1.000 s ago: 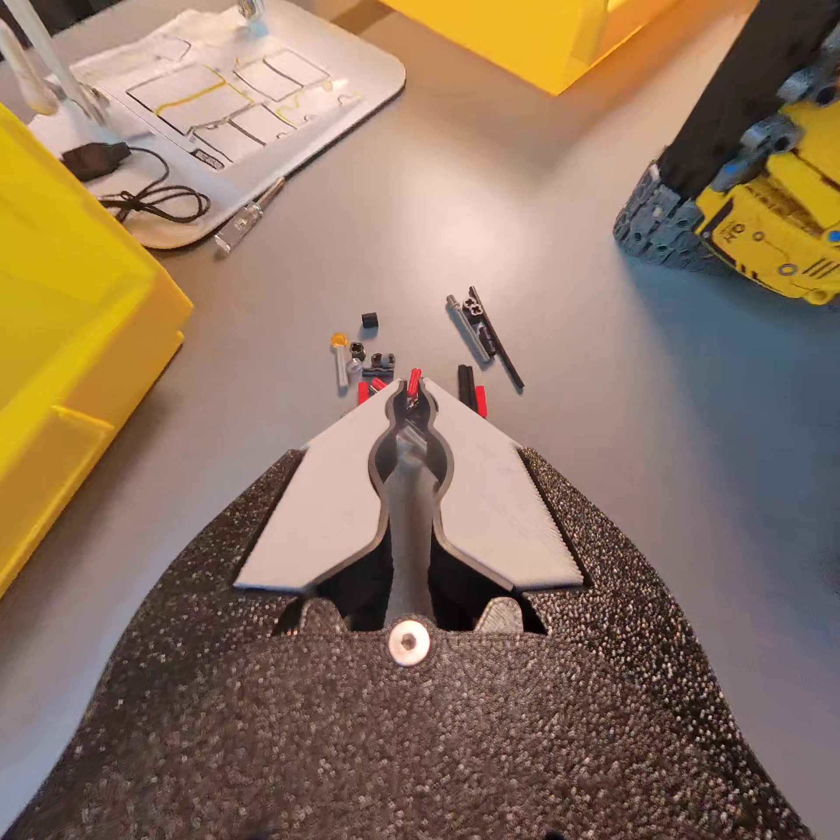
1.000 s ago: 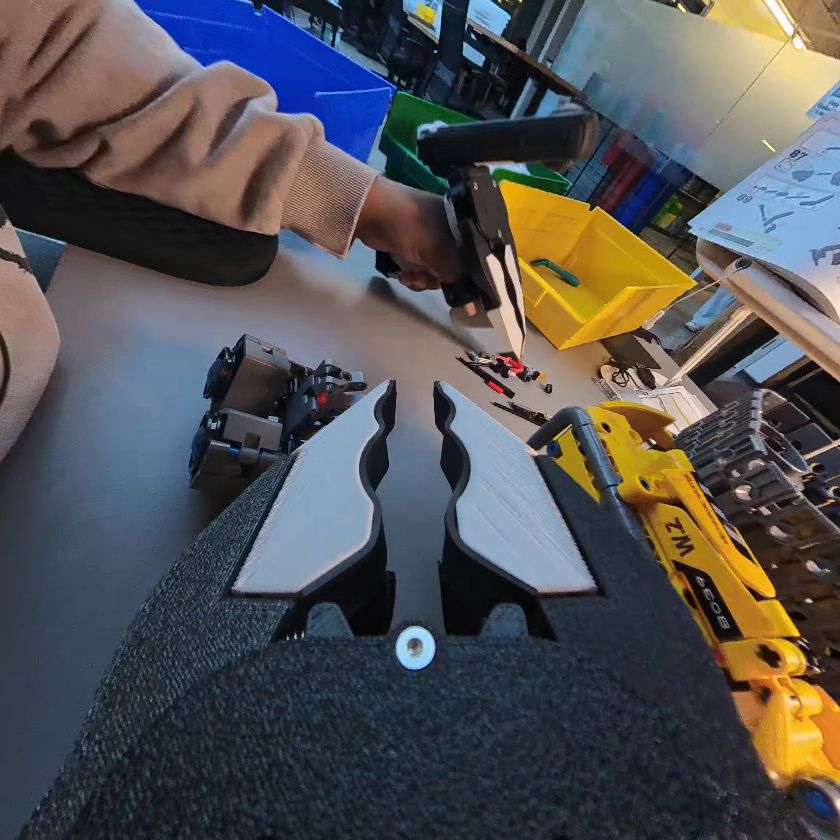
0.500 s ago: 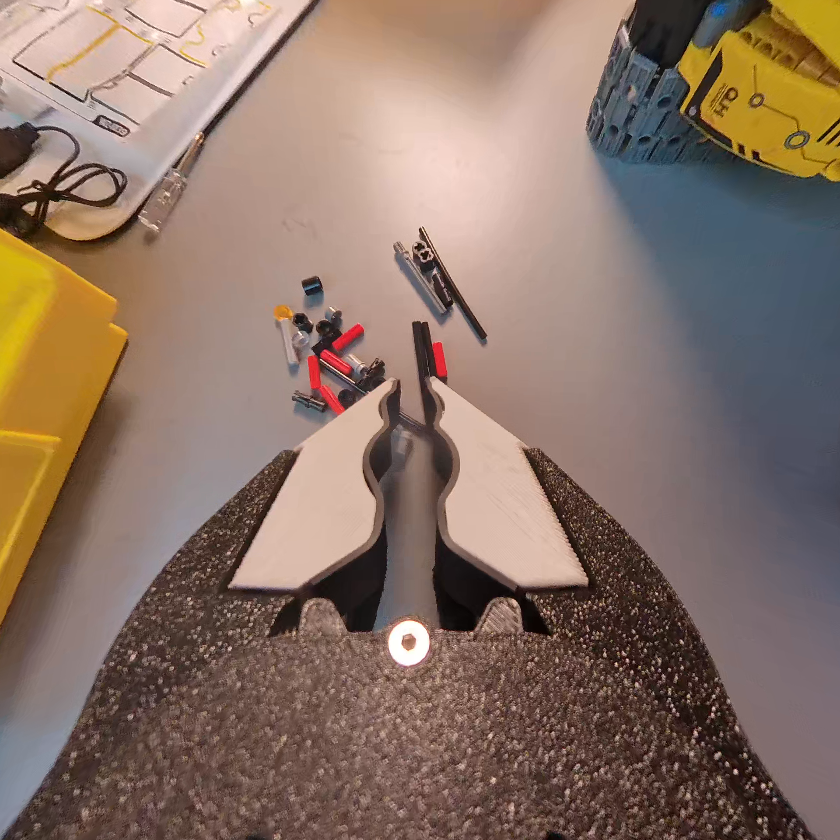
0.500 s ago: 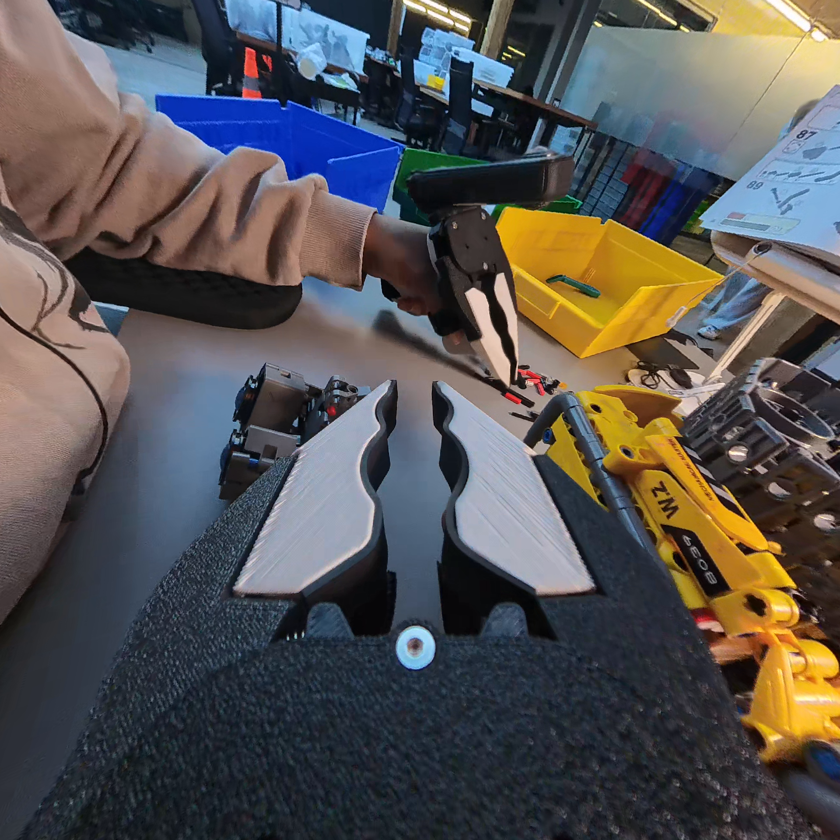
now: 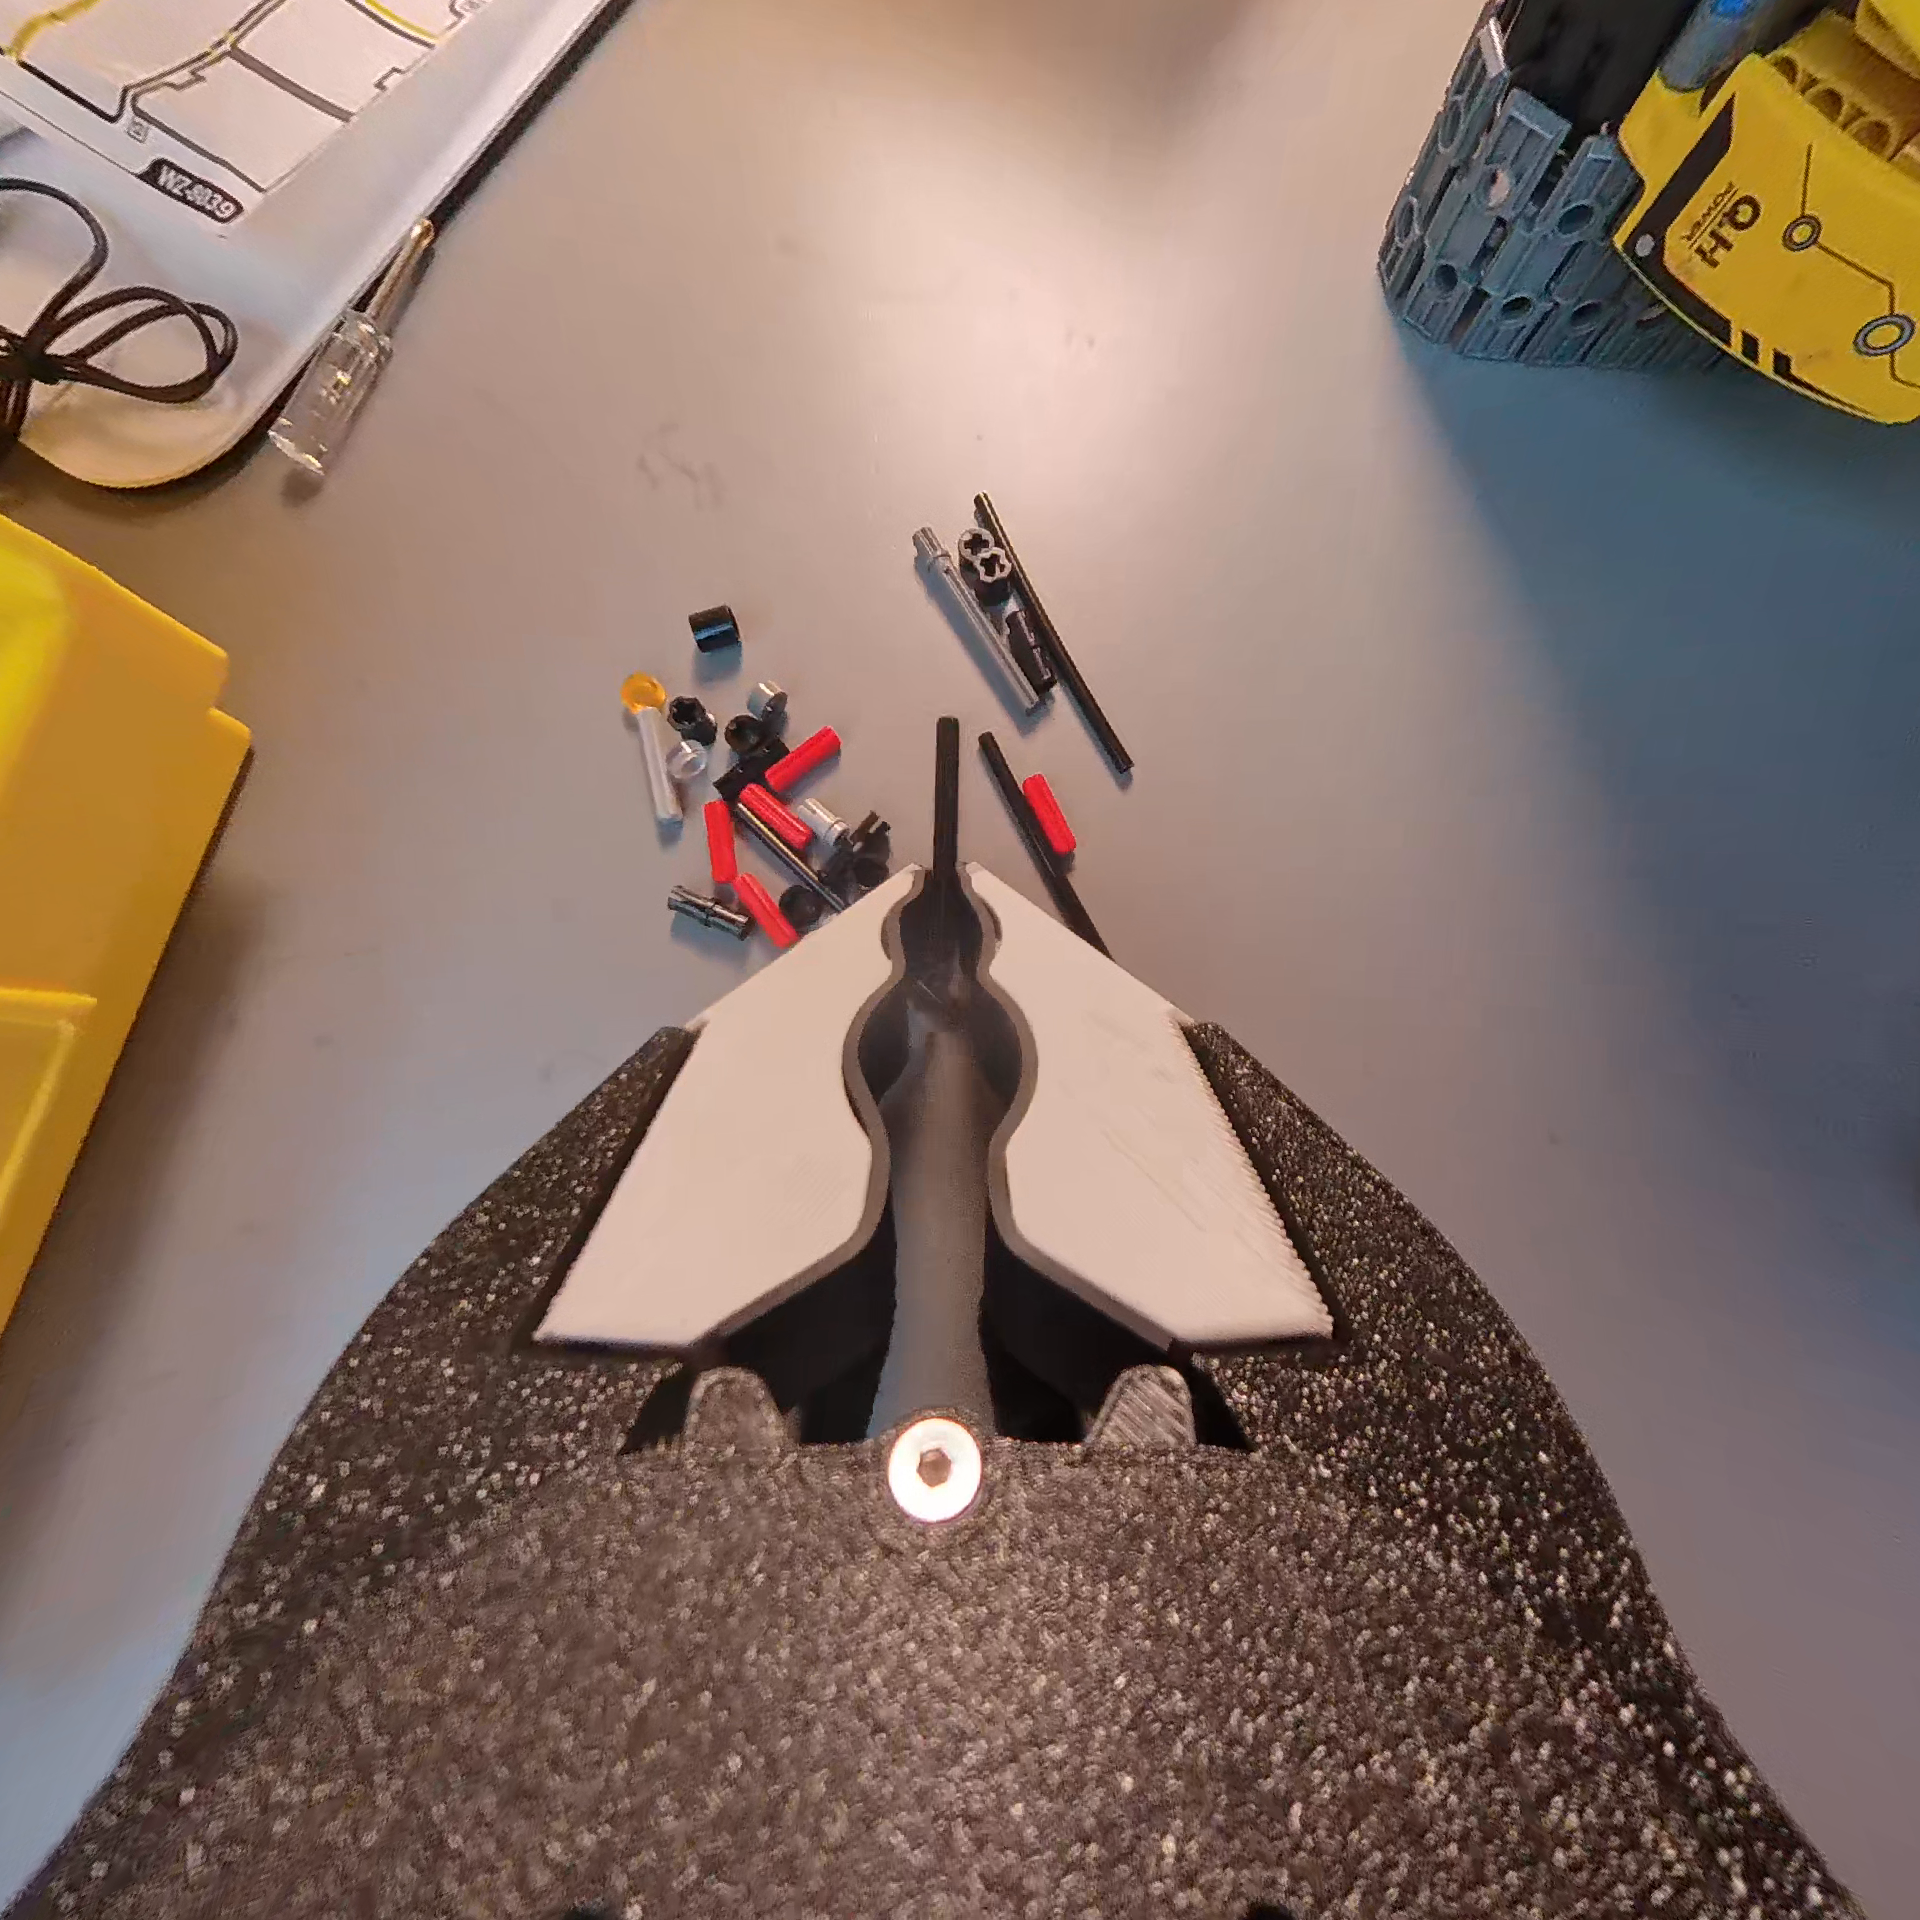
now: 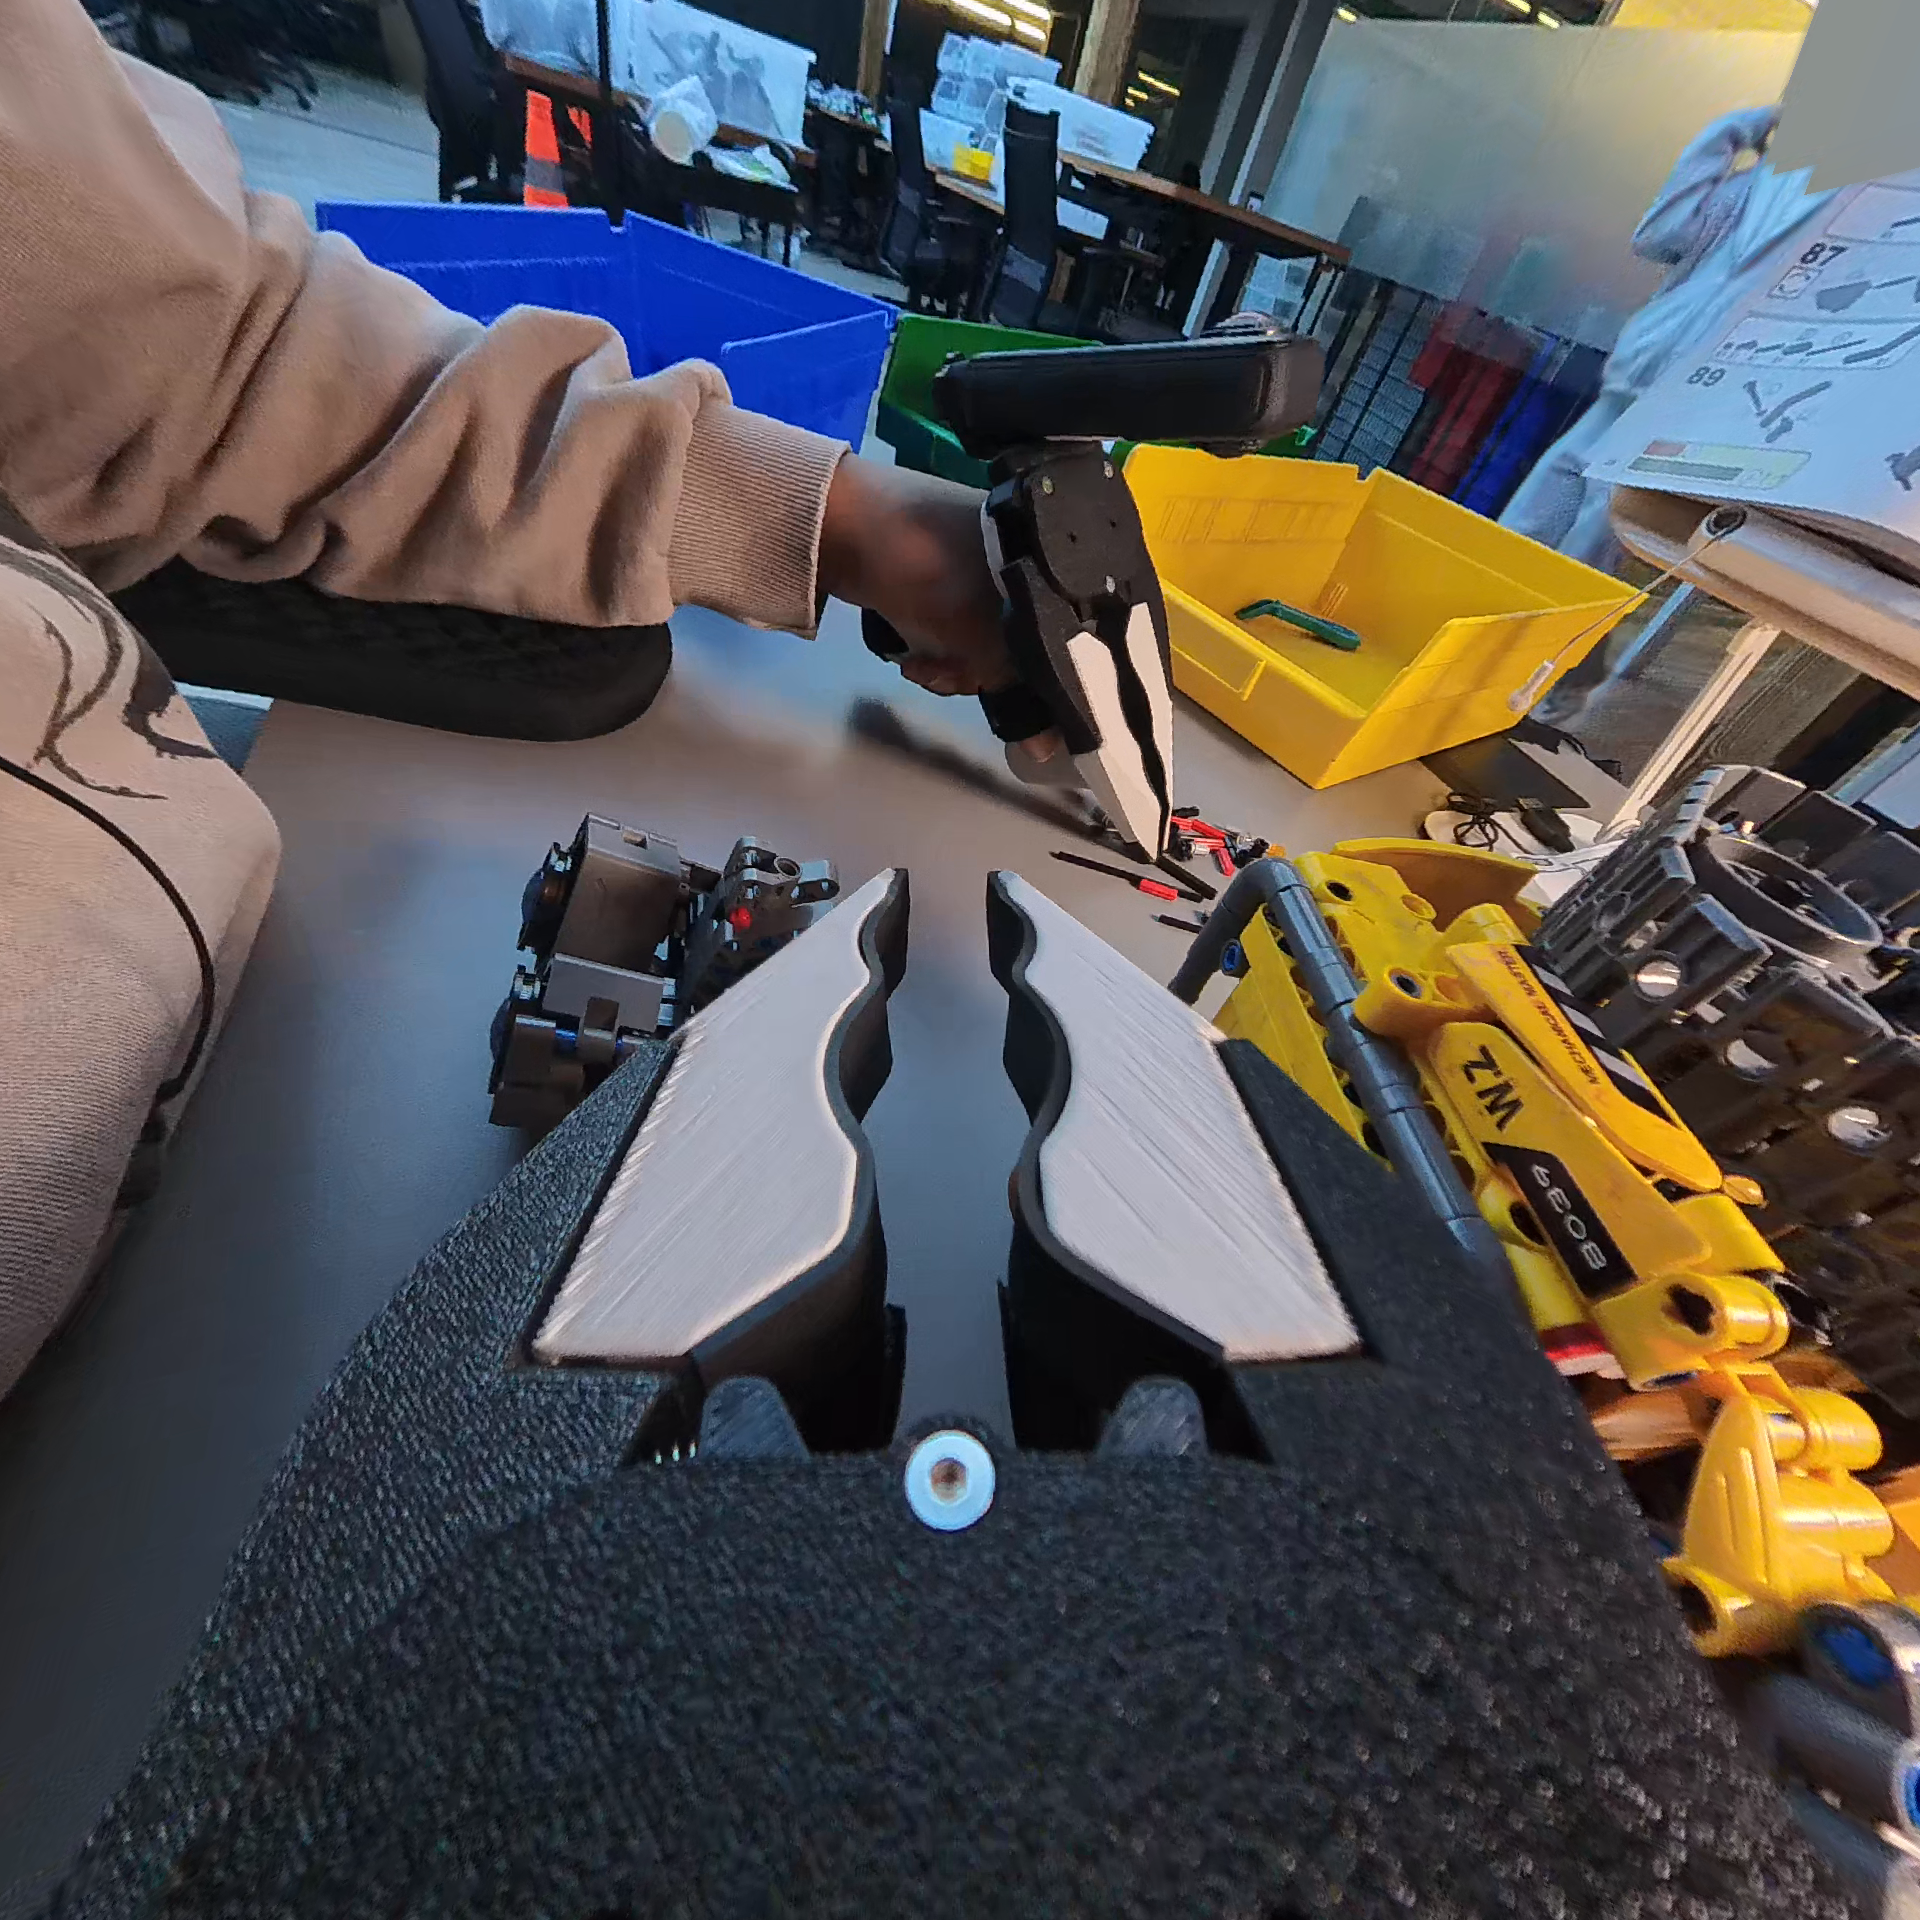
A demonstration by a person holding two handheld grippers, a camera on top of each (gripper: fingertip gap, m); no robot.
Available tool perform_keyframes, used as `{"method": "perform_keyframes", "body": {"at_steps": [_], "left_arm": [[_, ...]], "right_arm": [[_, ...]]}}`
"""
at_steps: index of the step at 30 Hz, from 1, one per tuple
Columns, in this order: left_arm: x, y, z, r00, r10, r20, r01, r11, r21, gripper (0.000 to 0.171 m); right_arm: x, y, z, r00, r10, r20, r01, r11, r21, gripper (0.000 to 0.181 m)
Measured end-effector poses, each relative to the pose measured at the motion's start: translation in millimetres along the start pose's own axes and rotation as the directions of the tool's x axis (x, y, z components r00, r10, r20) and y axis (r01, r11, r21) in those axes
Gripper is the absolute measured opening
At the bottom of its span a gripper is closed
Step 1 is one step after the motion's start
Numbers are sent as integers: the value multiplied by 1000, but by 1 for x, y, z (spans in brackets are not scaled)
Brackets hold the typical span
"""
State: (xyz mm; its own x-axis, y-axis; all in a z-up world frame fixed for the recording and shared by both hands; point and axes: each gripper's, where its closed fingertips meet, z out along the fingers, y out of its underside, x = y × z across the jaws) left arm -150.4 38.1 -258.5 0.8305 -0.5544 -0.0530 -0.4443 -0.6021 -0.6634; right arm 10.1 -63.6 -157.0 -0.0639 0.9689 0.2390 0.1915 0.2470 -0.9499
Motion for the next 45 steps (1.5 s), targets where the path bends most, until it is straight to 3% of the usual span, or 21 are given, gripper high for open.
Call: {"method": "perform_keyframes", "body": {"at_steps": [5, 10, 13, 16, 18, 21, 24, 26, 28, 30, 33, 36, 39, 42, 45], "left_arm": [[3, -3, 0, 997, 71, 29, -71, 997, 1, 2], [15, -40, -25, 1000, 16, -26, -10, 978, 210, 2], [13, -64, -66, 998, -63, -11, 63, 938, 341, 2], [8, -74, -130, 986, -131, 100, 75, 898, 434, 2], [-3, -66, -180, 956, -188, 223, 66, 884, 463, 2], [-38, -13, -255, 843, -291, 452, 106, 914, 391, 3], [-77, 80, -318, 684, -373, 627, 288, 928, 237, 3], [-96, 152, -338, 615, -422, 667, 470, 875, 120, 3], [-107, 209, -337, 604, -463, 649, 592, 806, 24, 3], [-114, 247, -324, 613, -501, 611, 660, 750, -47, 3], [-139, 286, -314, 598, -465, 652, 692, 710, -128, 4], [-169, 303, -312, 558, -432, 708, 702, 701, -126, 6], [-191, 289, -321, 518, -415, 748, 678, 732, -64, 20], [-197, 241, -331, 528, -394, 753, 580, 814, 19, 23], [-168, 164, -318, 660, -374, 651, 420, 903, 92, 26]], "right_arm": [[3, -3, -3, 1000, 19, -7, -19, 1000, 22, 15], [17, -8, -12, 996, 76, -54, -73, 996, 45, 16], [26, -6, -17, 989, 119, -86, -116, 992, 38, 19], [32, -7, -23, 981, 161, -110, -157, 987, 45, 22], [34, -6, -26, 977, 181, -113, -177, 983, 40, 26], [33, -10, -32, 978, 174, -116, -170, 985, 44, 28], [29, -16, -36, 980, 169, -106, -163, 985, 64, 28], [27, -19, -37, 982, 161, -101, -154, 986, 69, 28], [25, -21, -36, 984, 147, -96, -141, 988, 68, 28], [22, -22, -34, 987, 133, -90, -128, 990, 58, 28], [21, -19, -32, 989, 112, -101, -108, 993, 41, 28], [22, -16, -31, 987, 113, -110, -111, 993, 30, 28], [24, -11, -32, 986, 116, -122, -114, 993, 21, 28], [23, -7, -31, 985, 124, -117, -123, 992, 20, 28], [20, -5, -27, 988, 118, -97, -116, 993, 19, 28]]}}
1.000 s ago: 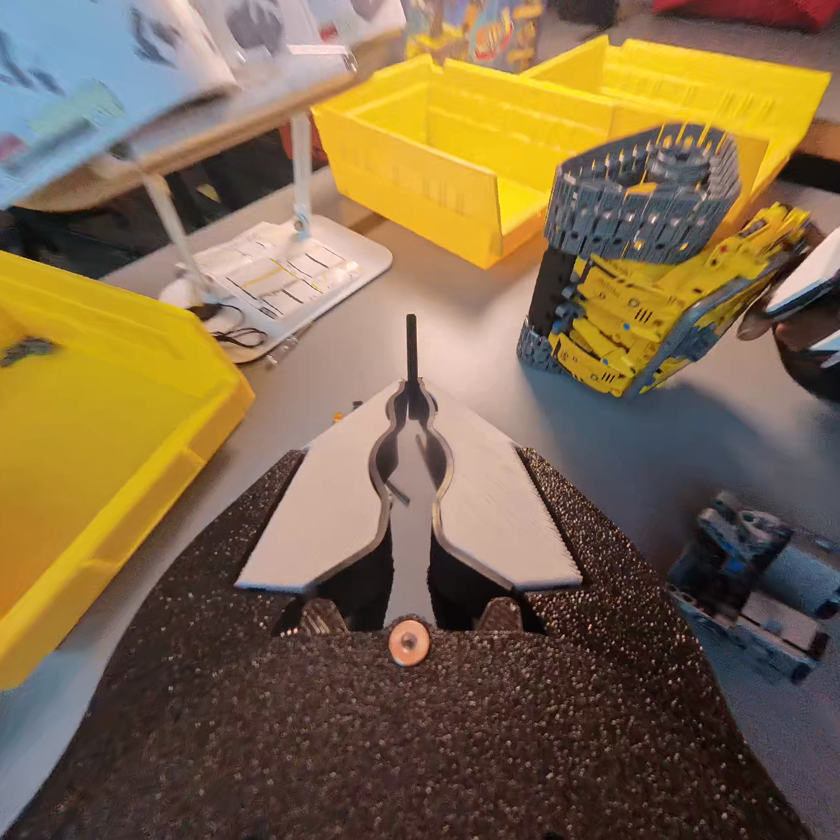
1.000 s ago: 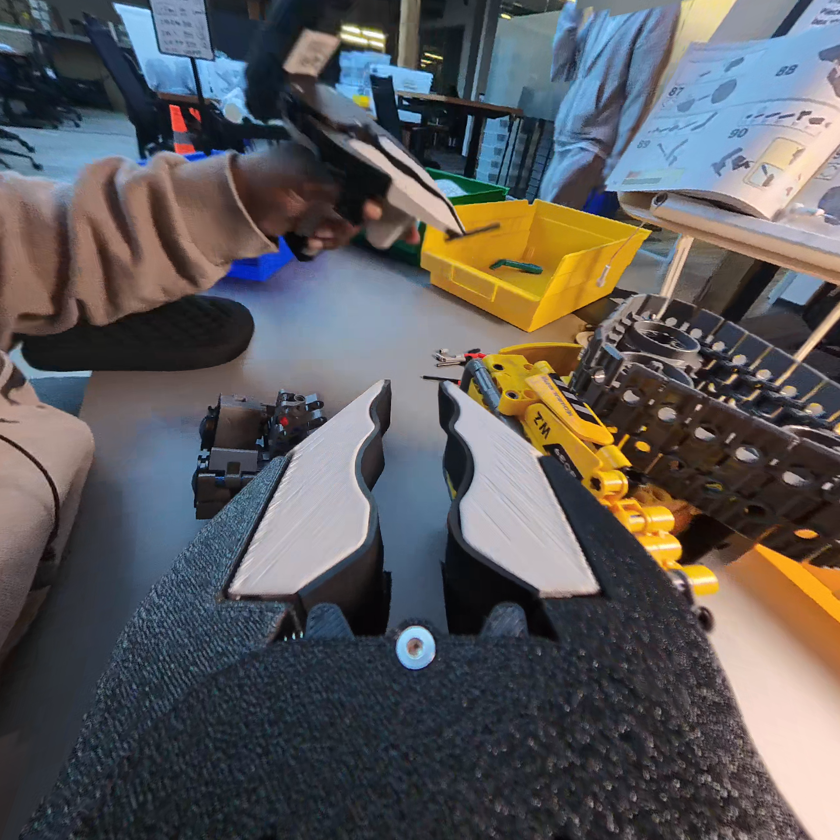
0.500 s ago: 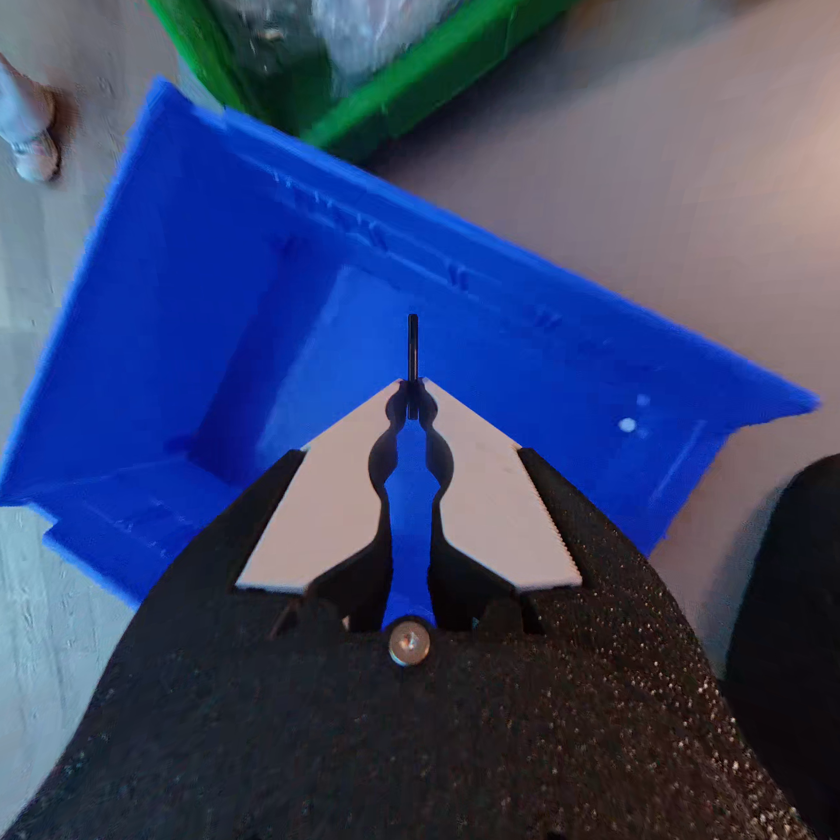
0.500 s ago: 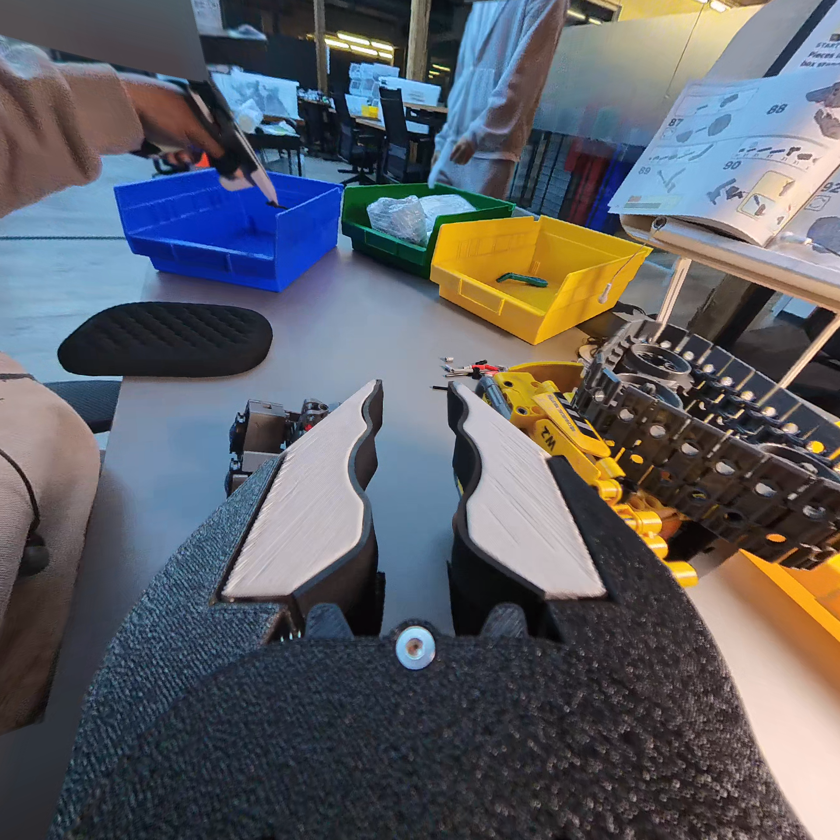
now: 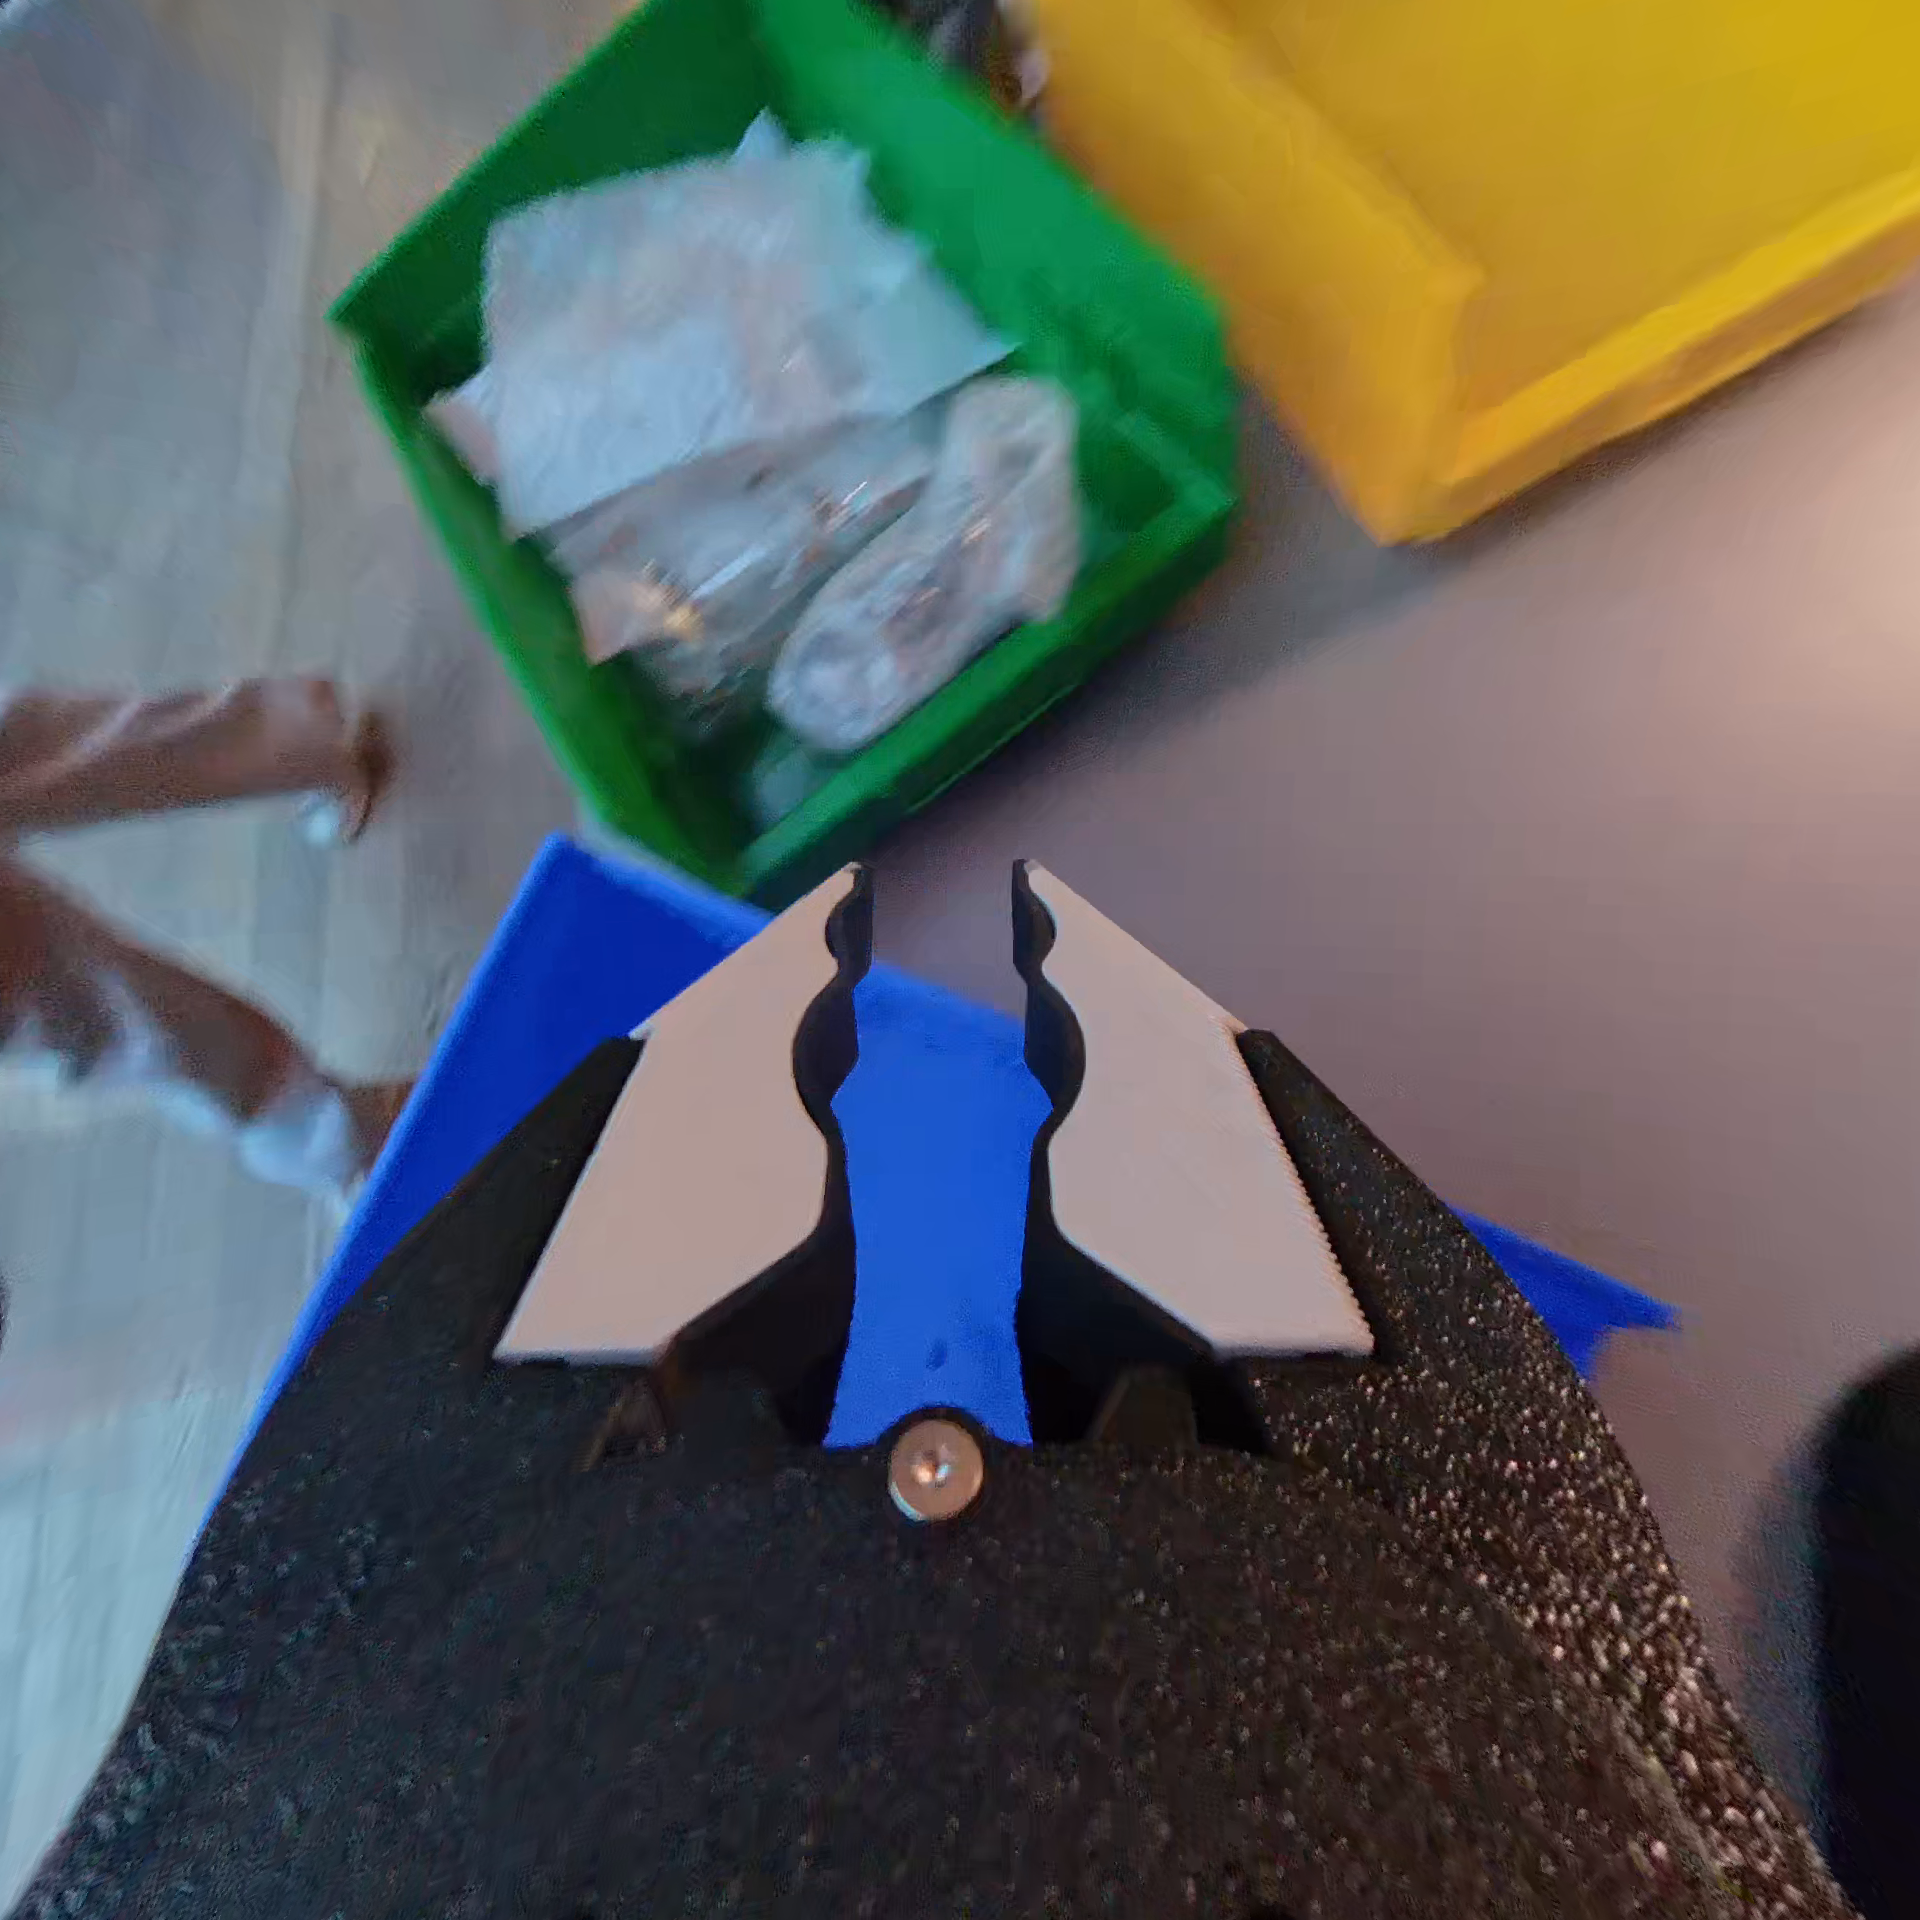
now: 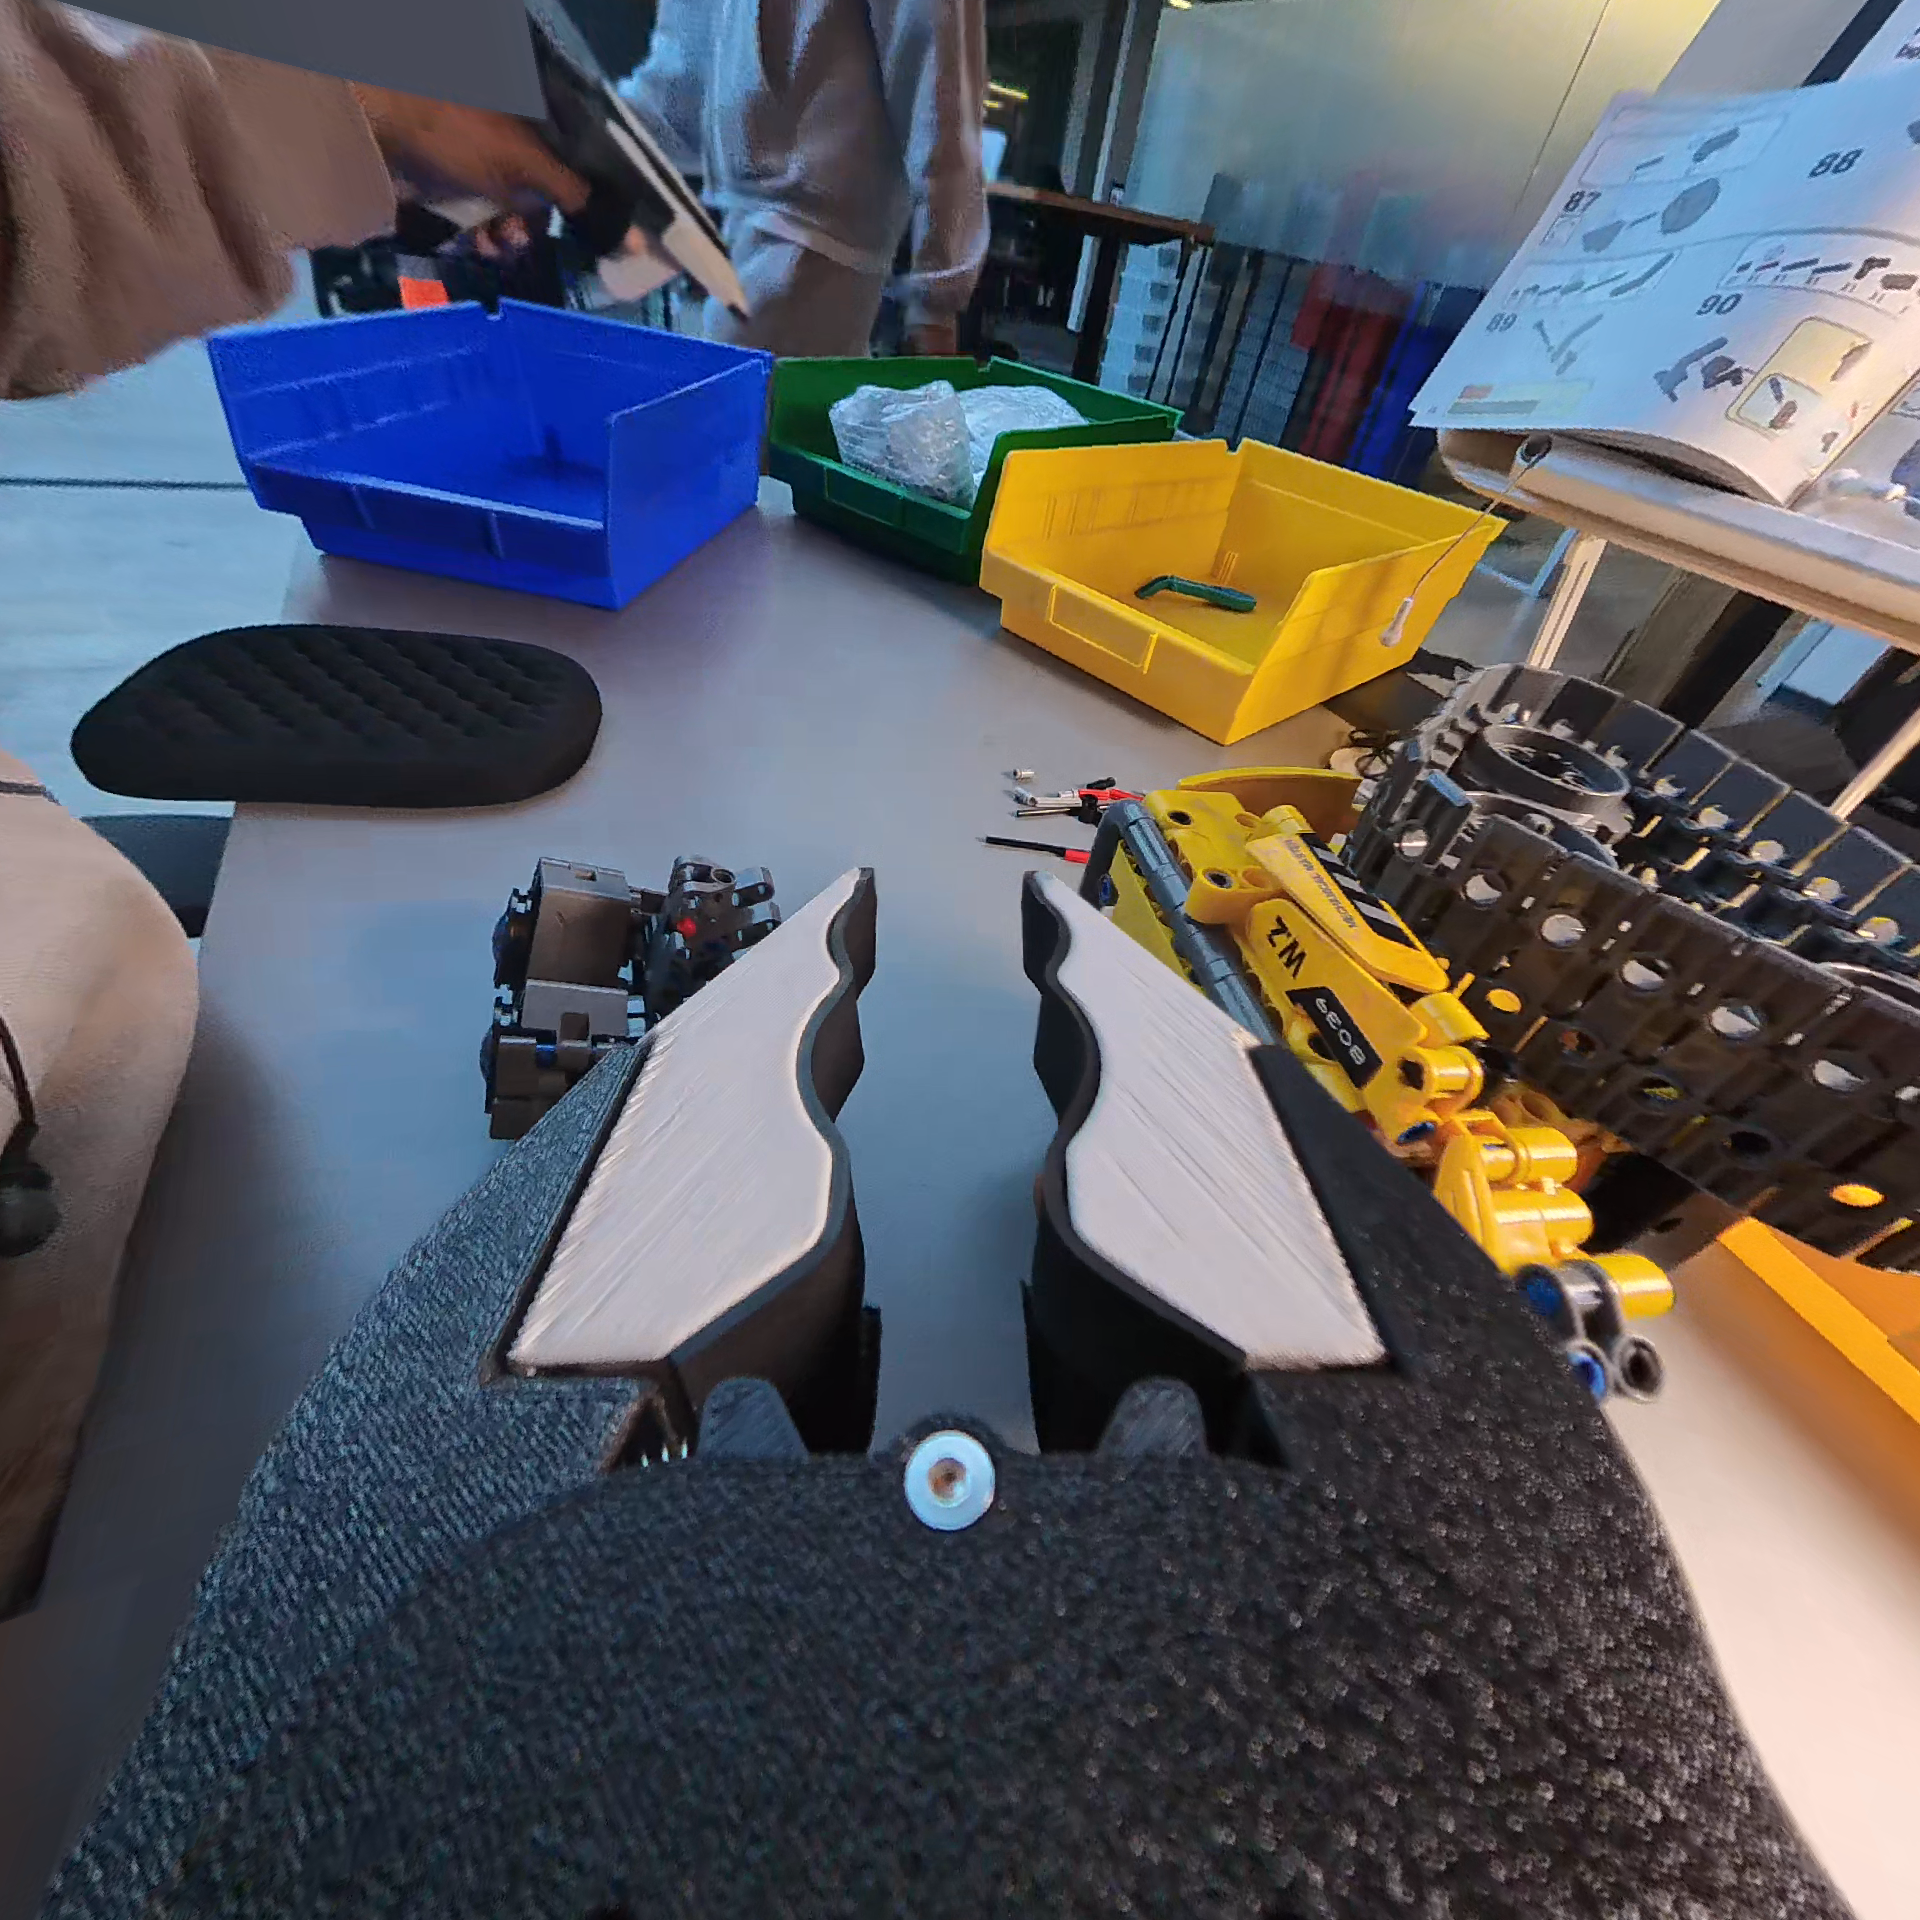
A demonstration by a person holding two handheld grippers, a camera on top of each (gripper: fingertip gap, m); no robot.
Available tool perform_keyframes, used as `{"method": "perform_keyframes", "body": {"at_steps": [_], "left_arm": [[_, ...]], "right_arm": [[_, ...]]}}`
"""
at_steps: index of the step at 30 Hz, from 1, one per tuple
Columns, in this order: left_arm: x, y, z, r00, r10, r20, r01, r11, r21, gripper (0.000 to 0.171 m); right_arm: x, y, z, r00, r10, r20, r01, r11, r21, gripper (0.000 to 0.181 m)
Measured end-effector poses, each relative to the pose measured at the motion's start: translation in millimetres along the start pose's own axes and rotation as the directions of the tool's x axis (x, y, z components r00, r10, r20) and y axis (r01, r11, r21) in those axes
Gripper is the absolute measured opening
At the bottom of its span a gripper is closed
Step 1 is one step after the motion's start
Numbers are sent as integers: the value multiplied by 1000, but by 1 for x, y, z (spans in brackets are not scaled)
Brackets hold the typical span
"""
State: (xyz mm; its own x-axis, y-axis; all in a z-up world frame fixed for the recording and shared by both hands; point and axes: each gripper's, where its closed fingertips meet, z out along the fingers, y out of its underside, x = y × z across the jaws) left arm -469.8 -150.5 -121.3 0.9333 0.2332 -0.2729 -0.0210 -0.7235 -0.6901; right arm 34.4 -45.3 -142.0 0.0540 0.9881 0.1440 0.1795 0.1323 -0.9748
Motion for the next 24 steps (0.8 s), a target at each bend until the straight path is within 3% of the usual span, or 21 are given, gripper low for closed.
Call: {"method": "perform_keyframes", "body": {"at_steps": [2, 4, 8, 10, 12, 14, 17, 19, 24], "left_arm": [[64, -29, -20, 982, 87, -169, -72, 993, 96, 30], [139, -43, -41, 915, 208, -345, -156, 973, 172, 38], [298, -30, -82, 617, 451, -645, -302, 893, 335, 52], [363, -7, -94, 446, 479, -756, -325, 874, 361, 59], [409, 13, -92, 341, 491, -802, -363, 856, 369, 63], [440, 25, -88, 273, 488, -829, -376, 847, 375, 59], [462, 28, -71, 273, 493, -826, -404, 838, 367, 43], [471, 27, -70, 245, 469, -848, -380, 851, 361, 21], [478, 14, -77, 222, 422, -879, -262, 894, 363, 12]], "right_arm": [[-4, 2, 4, 1000, -1, 20, 1, 1000, -9, 28], [-8, 5, 8, 999, -4, 41, 5, 1000, -22, 28], [-20, 14, 12, 996, -14, 92, 19, 998, -56, 28], [-23, 16, 13, 994, -29, 104, 36, 997, -65, 28], [-25, 16, 14, 993, -38, 109, 45, 997, -68, 28], [-26, 18, 14, 993, -41, 113, 49, 996, -71, 28], [-28, 19, 14, 992, -51, 116, 59, 996, -70, 28], [-30, 20, 14, 991, -55, 123, 64, 996, -70, 28], [-46, 22, 15, 976, -119, 182, 134, 988, -73, 24]]}}
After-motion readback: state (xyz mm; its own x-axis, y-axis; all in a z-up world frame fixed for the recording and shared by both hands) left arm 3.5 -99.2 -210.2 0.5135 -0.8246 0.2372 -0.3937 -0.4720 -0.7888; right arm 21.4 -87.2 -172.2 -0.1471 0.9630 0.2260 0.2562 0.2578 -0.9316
